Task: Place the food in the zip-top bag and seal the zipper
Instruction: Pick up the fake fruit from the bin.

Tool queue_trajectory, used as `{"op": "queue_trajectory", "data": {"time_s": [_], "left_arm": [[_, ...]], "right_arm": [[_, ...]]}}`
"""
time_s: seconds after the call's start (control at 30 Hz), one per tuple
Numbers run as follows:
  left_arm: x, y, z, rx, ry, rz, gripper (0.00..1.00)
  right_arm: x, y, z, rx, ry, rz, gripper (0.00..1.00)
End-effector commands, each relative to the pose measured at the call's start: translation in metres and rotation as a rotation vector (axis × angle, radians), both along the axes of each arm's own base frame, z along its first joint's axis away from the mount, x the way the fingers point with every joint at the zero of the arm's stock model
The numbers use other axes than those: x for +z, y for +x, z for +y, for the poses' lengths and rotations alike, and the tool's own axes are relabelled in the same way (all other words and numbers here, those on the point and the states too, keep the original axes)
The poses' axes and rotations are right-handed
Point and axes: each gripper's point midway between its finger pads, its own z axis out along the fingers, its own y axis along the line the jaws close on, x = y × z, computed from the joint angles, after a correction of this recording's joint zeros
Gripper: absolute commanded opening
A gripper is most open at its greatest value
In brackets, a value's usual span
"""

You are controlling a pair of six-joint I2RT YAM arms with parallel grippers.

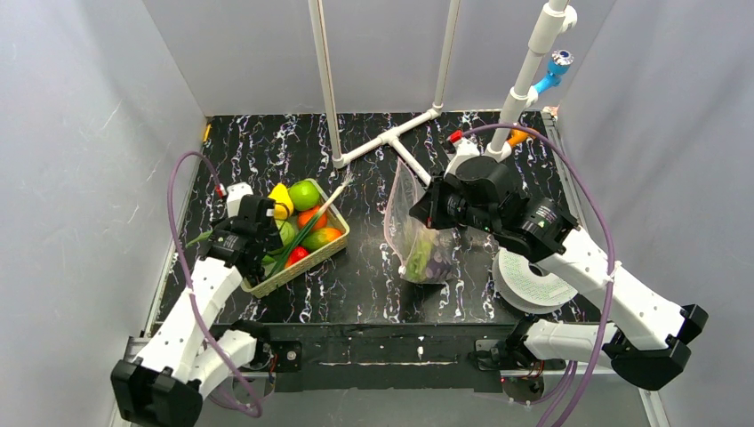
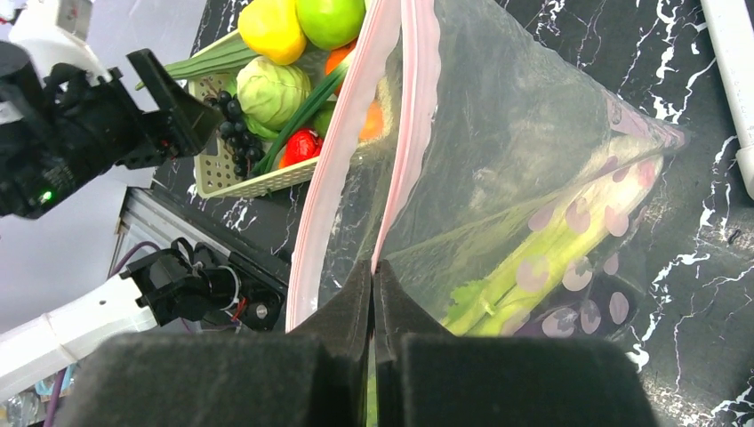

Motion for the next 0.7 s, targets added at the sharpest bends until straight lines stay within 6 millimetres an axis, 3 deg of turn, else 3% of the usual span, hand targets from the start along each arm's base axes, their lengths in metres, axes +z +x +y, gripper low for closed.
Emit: {"op": "queue_trajectory", "data": {"time_s": [0.0,0.17,0.3,0.47,0.53,0.67], "left_arm": [[-0.021,0.007,0.011,0.104,-0.079,0.019,0.75],[-0.036,0.013,0.016,0.169,-0.109,0.028,0.74],[-0.041,0.011,0.031,0.262,-0.074,0.041,0.62],[-0.05,0.005,0.042,0.322,-0.044,0.053,0.56],[-0.053,0.004,0.046,0.336,-0.023,0.059,0.55],[-0.062,0.005,0.052,0.404,-0.004,0.094,0.65]], "right_arm": [[0.018,0.0,0.002,0.002,0.067,-0.046,0.01],[0.019,-0.001,0.006,0.016,0.072,-0.037,0.01],[0.017,-0.001,0.006,0.019,0.063,-0.03,0.01],[0.017,0.0,0.004,0.01,0.058,-0.037,0.01],[0.017,0.001,0.005,0.009,0.057,-0.038,0.01],[0.017,0.001,0.011,0.029,0.065,-0.031,0.01]]}}
